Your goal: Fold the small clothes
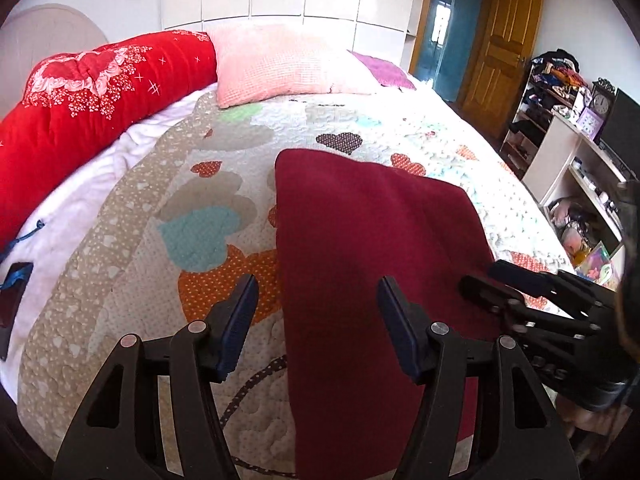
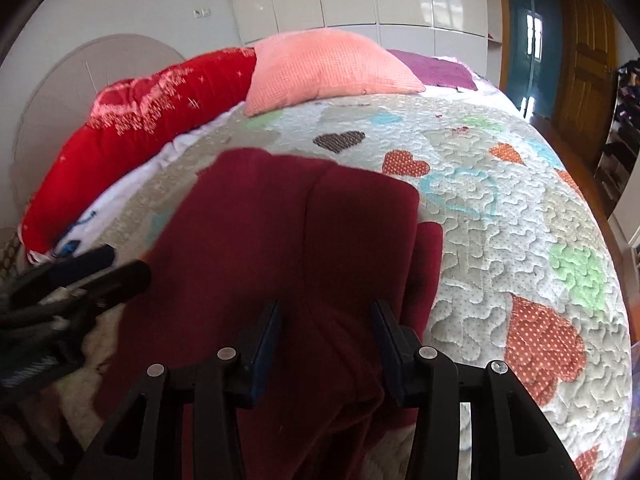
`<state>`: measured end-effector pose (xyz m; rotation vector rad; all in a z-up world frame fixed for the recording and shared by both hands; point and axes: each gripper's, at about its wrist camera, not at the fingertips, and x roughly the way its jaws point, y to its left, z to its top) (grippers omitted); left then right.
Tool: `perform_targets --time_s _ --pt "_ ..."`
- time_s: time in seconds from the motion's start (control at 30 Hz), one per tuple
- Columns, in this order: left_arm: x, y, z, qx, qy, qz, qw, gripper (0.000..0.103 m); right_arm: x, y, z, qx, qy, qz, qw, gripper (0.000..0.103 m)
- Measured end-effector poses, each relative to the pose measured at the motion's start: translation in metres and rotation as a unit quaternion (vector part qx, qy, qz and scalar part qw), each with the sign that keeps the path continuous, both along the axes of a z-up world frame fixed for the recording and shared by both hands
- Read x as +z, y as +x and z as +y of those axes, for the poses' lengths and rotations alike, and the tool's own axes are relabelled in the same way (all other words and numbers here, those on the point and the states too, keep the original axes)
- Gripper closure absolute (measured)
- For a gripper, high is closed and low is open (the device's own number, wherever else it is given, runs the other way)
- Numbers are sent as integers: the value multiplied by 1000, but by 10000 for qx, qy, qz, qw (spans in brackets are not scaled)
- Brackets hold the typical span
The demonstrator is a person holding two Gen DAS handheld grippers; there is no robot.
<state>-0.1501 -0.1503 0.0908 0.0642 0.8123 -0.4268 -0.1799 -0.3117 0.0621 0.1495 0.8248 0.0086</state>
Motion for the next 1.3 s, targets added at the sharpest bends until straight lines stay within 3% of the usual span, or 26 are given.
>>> perform_targets --time_s 0.37,0.43,0.73,0.87,1.3 --pt "10 -8 -1 224 109 -267 9993 37 34 -45 5 -247 -99 -551 9981 55" --pt "12 -11 -1 258 89 -326 9991 31 36 -49 5 -270 -104 -567 9980 54" --pt "14 -14 -1 284 142 -347 9989 31 36 -53 7 -282 -59 -559 9980 51" --pt "13 -14 1 331 147 -344 9988 31 36 -54 5 -329 8 -610 9976 40" --pt "13 -15 1 353 260 -352 9984 31 33 -53 6 -334 43 -551 9979 40"
